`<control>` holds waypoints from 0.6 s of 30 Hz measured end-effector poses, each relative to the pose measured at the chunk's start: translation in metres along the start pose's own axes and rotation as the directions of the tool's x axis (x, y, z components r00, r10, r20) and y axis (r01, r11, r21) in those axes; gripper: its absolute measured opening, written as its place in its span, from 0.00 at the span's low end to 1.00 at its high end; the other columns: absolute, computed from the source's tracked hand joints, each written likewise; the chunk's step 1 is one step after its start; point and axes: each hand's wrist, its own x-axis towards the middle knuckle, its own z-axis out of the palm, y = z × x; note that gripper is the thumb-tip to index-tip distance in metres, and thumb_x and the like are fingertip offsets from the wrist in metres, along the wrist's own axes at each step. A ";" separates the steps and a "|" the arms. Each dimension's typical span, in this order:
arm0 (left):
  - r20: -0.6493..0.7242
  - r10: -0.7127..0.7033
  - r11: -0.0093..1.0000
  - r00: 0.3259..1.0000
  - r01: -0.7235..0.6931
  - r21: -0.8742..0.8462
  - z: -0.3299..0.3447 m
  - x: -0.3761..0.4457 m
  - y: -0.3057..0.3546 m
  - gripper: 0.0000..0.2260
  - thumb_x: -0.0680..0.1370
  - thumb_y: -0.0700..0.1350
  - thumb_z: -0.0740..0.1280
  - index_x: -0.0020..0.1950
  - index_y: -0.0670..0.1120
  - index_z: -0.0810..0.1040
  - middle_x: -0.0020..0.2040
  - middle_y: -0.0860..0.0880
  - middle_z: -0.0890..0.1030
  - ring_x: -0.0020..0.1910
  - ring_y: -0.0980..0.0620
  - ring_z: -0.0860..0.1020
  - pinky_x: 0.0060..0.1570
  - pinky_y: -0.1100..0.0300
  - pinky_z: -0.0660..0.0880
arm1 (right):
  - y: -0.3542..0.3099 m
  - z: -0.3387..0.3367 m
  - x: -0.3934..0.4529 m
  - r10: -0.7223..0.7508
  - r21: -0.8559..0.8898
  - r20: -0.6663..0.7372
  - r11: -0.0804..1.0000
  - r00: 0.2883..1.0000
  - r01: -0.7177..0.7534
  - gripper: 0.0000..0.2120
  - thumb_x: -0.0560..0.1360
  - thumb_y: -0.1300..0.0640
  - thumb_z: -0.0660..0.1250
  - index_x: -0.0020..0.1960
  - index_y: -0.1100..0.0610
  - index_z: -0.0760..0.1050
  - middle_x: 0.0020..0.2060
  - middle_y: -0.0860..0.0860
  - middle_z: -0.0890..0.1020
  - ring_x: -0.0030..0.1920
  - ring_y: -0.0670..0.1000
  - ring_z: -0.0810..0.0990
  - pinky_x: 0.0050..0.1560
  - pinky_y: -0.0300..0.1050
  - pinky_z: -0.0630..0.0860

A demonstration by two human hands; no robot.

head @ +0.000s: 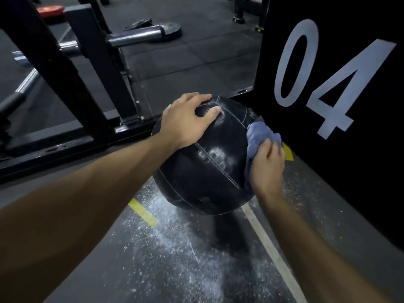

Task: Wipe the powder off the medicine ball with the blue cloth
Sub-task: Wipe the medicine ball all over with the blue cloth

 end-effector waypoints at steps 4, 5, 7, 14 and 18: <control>0.037 -0.067 0.995 0.997 0.069 -0.068 -0.003 0.006 -0.005 0.26 0.77 0.70 0.63 0.73 0.63 0.75 0.76 0.56 0.72 0.76 0.54 0.69 0.78 0.49 0.61 | -0.007 0.010 -0.078 -0.580 -0.321 0.061 0.759 0.812 0.566 0.31 0.84 0.43 0.56 0.84 0.54 0.63 0.85 0.61 0.57 0.85 0.63 0.52 0.83 0.64 0.51; 0.053 -0.082 0.991 0.995 0.088 -0.102 -0.005 0.007 -0.007 0.28 0.76 0.71 0.64 0.73 0.62 0.76 0.75 0.56 0.73 0.75 0.55 0.70 0.78 0.51 0.62 | -0.006 0.013 -0.083 -0.649 -0.377 0.156 0.657 0.744 0.652 0.31 0.83 0.43 0.58 0.84 0.52 0.63 0.85 0.60 0.55 0.86 0.62 0.50 0.84 0.65 0.48; 0.073 -0.102 0.971 0.992 0.115 -0.210 -0.013 0.005 -0.012 0.31 0.73 0.72 0.67 0.73 0.60 0.77 0.72 0.56 0.76 0.72 0.57 0.73 0.76 0.55 0.66 | -0.008 0.013 -0.076 -0.705 -0.391 0.268 0.544 0.657 0.742 0.32 0.82 0.42 0.61 0.84 0.49 0.63 0.86 0.57 0.55 0.86 0.60 0.49 0.83 0.67 0.48; 0.096 -0.289 0.825 0.953 0.298 -0.480 -0.022 -0.032 -0.062 0.30 0.79 0.68 0.66 0.78 0.56 0.72 0.71 0.59 0.76 0.69 0.61 0.74 0.70 0.63 0.66 | -0.015 -0.012 -0.003 -0.082 0.098 0.124 0.993 0.989 0.070 0.32 0.85 0.38 0.57 0.84 0.50 0.59 0.77 0.49 0.67 0.78 0.51 0.66 0.73 0.44 0.64; 0.258 -0.538 0.533 0.803 0.560 -0.634 -0.002 -0.057 -0.095 0.30 0.76 0.76 0.59 0.65 0.58 0.83 0.57 0.58 0.86 0.62 0.53 0.82 0.63 0.52 0.74 | -0.003 -0.018 0.024 -0.016 0.114 0.202 0.993 0.979 -0.007 0.27 0.85 0.37 0.56 0.82 0.44 0.65 0.80 0.47 0.69 0.78 0.49 0.69 0.80 0.53 0.64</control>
